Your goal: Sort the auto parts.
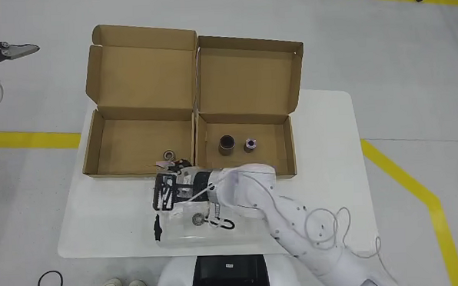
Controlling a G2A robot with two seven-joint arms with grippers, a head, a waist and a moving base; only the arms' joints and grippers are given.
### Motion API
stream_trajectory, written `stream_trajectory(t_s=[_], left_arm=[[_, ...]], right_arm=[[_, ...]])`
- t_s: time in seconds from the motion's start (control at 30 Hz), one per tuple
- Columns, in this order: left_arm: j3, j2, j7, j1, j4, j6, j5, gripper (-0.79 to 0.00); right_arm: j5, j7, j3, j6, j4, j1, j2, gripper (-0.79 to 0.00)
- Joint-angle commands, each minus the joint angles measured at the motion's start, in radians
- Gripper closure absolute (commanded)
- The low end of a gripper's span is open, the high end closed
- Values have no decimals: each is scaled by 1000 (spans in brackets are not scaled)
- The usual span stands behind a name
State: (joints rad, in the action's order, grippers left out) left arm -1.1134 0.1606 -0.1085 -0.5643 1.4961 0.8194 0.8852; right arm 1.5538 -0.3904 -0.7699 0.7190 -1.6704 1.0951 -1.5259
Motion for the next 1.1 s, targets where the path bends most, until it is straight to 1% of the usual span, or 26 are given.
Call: stream_trajectory(t_s=[0.0,0.17,0.3,0.37,0.4,0.7,0.9,1.07], left_arm=[[0,0,0,0,0,0,0,-785],[0,0,0,0,0,0,0,-785],[0,0,0,0,0,0,0,-785],[0,0,0,0,0,0,0,-785],[0,0,0,0,0,0,0,-785],[0,0,0,0,0,0,0,-785],[0,0,0,0,0,0,0,-785],[0,0,0,0,0,0,0,-785]], right_arm=[[15,17,-21,35,-11,48,16,-354],[65,40,-61,75,-15,128,47,-354],[111,26,-76,93,-20,166,65,-360],[132,7,-76,101,-20,175,71,-372],[136,-1,-75,104,-16,179,73,-391],[127,-54,-54,129,25,174,83,-366],[98,-98,-30,156,43,163,85,-369],[75,-141,16,142,71,137,76,-388]])
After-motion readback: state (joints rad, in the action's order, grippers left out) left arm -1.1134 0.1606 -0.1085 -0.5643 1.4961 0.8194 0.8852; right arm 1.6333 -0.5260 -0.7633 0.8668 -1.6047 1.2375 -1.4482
